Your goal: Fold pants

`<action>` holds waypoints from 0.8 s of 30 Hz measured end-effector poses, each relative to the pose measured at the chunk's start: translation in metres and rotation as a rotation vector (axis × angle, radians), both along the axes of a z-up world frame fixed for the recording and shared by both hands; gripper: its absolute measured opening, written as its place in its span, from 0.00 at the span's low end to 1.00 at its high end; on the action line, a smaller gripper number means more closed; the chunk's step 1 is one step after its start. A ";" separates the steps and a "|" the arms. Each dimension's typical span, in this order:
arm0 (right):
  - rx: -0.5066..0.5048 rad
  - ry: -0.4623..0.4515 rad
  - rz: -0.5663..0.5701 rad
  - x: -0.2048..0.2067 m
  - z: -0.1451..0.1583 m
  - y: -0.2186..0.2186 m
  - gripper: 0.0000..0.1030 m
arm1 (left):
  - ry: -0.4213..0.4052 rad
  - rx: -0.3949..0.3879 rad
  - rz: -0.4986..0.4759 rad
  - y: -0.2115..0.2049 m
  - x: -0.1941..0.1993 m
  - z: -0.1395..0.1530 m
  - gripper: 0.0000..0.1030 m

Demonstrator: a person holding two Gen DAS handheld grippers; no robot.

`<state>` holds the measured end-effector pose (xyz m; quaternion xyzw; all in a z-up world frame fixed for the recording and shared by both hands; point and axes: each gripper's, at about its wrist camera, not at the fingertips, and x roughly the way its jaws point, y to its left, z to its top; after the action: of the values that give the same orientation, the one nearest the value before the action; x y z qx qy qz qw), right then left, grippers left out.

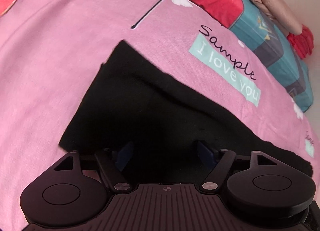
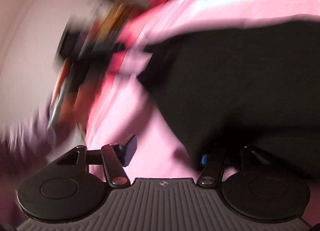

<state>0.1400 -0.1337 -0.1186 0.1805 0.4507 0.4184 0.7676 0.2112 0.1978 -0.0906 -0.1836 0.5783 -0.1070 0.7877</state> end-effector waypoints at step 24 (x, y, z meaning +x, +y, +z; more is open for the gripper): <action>-0.500 -0.384 0.113 0.175 0.039 0.204 0.09 | -0.057 -0.105 0.216 0.108 -0.102 0.008 1.00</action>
<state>0.3155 0.0706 -0.0798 -0.1215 0.3956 0.3632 0.8348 0.1091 0.3060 -0.0828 -0.2826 0.5262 -0.0568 0.8000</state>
